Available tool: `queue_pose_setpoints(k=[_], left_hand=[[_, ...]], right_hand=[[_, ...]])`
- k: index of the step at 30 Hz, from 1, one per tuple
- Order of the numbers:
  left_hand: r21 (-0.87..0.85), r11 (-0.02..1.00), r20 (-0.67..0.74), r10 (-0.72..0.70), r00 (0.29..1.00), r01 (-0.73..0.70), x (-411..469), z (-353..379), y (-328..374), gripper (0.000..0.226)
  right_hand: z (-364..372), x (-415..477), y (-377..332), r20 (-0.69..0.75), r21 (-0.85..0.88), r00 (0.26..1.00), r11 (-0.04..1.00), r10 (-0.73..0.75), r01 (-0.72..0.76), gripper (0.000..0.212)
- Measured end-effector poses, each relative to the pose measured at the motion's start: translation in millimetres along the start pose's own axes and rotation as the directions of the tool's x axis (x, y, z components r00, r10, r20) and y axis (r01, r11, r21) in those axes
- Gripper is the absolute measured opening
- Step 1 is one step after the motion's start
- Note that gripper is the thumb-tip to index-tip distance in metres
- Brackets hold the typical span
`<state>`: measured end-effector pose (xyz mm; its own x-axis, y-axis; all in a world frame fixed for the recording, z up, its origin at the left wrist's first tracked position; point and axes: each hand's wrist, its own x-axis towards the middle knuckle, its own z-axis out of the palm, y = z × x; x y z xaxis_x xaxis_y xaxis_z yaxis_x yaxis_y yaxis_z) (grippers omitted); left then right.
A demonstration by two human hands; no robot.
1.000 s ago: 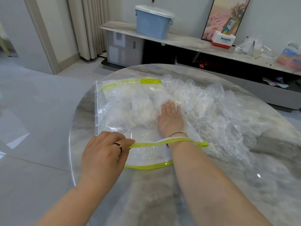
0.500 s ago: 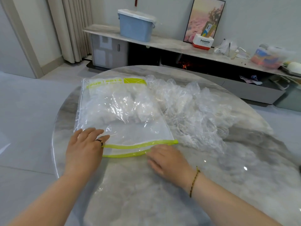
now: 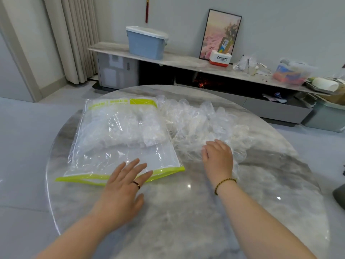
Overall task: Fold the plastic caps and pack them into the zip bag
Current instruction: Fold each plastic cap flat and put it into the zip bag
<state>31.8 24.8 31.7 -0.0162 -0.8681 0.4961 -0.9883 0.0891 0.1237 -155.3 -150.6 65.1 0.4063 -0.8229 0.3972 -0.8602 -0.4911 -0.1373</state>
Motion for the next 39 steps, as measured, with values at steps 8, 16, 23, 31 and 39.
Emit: queue_pose_setpoints(k=[8,16,23,31,39], left_hand=[[-0.145,0.983,-0.106,0.095,0.99,-0.11,4,1,34,0.078],[-0.092,0.885,0.003,0.458,0.889,-0.456,-20,14,68,0.025],[-0.128,0.918,0.137,0.391,0.91,-0.375,-24,6,69,0.029],[-0.031,0.93,0.071,0.367,0.928,-0.365,-37,-20,69,0.035],[-0.176,0.921,0.288,0.385,0.877,-0.347,-42,-19,60,0.05]], right_hand=[[-27,-91,3,-0.278,0.121,0.866,0.879,-0.416,0.461,0.034],[-30,-174,11,-0.06,0.238,0.76,0.73,-0.648,0.641,0.028],[-44,-193,27,0.081,0.274,0.884,0.863,-0.46,0.424,0.011],[-54,-189,14,0.06,0.331,0.97,0.921,-0.238,0.205,0.007],[-55,-180,-1,0.269,0.544,0.953,0.839,-0.138,-0.032,0.038]])
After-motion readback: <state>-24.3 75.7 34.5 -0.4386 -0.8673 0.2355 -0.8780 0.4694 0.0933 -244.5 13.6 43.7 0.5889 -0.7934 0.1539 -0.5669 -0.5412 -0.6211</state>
